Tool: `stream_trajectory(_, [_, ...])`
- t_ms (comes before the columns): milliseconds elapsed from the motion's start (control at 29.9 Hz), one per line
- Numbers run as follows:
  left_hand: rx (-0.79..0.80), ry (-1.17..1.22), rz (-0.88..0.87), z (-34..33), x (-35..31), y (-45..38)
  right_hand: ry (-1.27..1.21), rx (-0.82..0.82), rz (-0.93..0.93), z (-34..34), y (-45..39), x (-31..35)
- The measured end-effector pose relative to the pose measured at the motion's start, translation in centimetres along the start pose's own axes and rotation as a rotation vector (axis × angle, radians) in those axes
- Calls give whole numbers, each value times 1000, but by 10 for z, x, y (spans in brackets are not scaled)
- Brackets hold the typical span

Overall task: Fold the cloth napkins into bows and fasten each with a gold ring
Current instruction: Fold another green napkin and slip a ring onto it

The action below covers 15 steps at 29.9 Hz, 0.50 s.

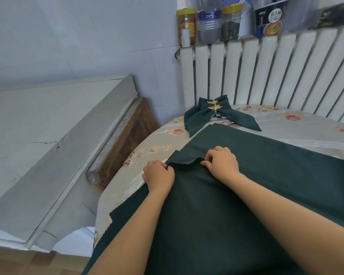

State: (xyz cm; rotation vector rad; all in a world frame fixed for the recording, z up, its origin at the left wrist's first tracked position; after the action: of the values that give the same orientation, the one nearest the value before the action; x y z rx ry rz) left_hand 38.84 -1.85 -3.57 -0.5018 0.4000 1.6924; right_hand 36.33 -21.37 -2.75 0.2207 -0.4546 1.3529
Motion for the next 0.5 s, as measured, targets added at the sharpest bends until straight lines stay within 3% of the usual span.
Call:
stream_trajectory(267, [34,177,68,5,-2,-9,-30,42,-8,-8,-19,13])
stream_trajectory(401, [43,225,5,5,-2,-11,-25,91,-30,-13,-20,11])
stream_trajectory(501, [53,322,-58,4,-4,-12,-197,86,-45,-10,-17,8])
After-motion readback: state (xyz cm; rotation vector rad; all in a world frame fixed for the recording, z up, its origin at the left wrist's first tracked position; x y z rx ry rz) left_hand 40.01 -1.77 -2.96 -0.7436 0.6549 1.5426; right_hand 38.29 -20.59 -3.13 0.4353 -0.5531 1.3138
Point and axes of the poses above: each hand's wrist, its own y-axis away from the middle knuckle, its own z-axis out of the back of the hand, x = y × z, the point moved 4 cm from there along -y, towards the middle knuckle, and after that the axes turned 3 degrees about -y, right-handed, at the moved point
